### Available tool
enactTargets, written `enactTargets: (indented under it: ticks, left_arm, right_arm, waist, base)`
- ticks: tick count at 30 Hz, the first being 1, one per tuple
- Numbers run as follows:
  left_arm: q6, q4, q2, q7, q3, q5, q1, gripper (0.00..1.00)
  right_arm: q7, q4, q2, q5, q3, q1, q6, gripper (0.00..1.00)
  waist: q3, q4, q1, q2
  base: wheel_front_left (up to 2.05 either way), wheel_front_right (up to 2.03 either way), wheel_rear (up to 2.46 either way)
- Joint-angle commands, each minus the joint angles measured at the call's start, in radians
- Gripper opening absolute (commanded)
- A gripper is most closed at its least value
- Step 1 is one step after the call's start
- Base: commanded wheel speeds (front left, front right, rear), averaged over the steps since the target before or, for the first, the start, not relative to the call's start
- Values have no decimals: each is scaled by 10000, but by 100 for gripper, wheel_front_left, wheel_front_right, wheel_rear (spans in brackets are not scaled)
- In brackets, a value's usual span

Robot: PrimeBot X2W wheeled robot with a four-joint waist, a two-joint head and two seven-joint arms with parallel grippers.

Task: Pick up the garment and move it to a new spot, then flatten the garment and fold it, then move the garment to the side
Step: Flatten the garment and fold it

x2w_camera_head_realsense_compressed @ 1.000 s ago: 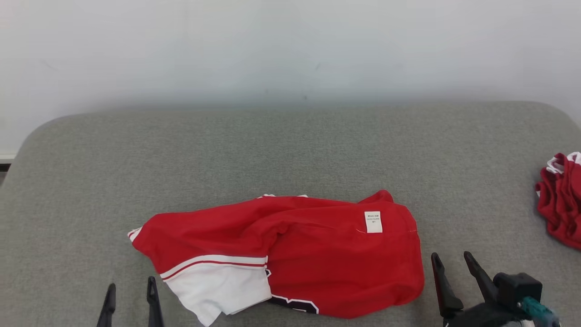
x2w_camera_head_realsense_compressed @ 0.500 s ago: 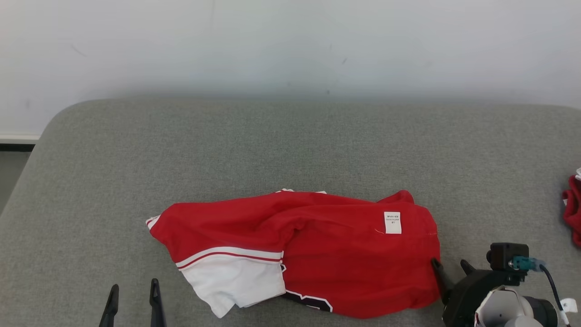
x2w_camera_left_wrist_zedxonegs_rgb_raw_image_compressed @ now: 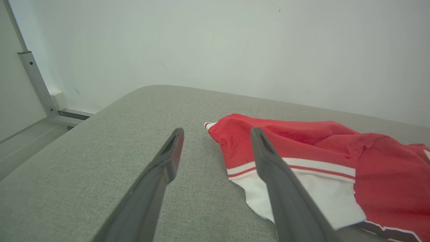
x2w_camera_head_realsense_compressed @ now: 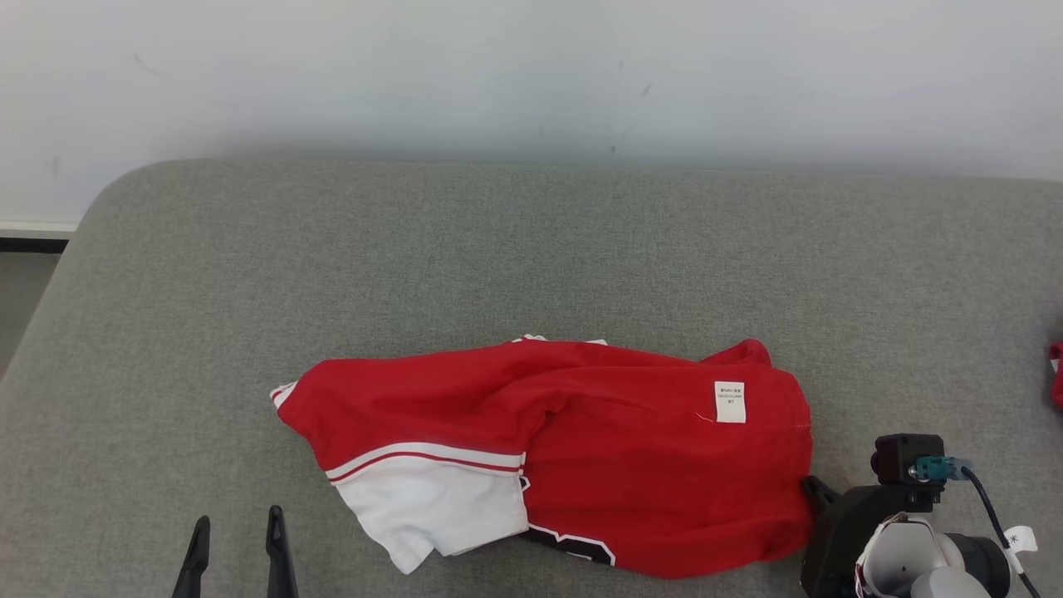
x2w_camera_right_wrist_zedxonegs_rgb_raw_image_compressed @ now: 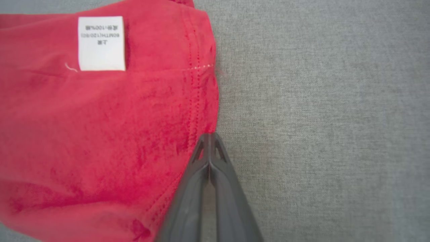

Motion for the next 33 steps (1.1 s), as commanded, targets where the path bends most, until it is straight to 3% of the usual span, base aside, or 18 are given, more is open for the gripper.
enactTargets:
  ticks: [1,18,19,20,33]
  left_arm:
    - [-23,18,-29,-32,34,121,-53,100]
    - [-55,118,-49,-32,41,21,-169,100]
    - [-53,121,-49,-32,44,9,-172,100]
    - [-50,125,-50,-32,48,0,-173,100]
    - [-102,124,-50,-30,53,-32,-305,100]
  right_arm:
    - [-36,4,-8,-67,-17,107,-27,0]
    - [-181,-255,2,13,72,135,-27,0]
    - [-184,-259,9,15,52,133,-27,76]
    - [-185,-254,17,19,34,137,-27,100]
    - [51,301,125,-79,104,-121,-27,100]
  waist:
    - [-10,-24,-1,-1]
    - [-69,-279,-1,-1]
    - [-76,-270,-1,-1]
    - [-81,-261,-1,-1]
    - [141,-88,-1,-1]
  base:
    - [0,0,0]
    - [0,0,0]
    - [0,0,0]
    - [0,0,0]
    - [0,0,0]
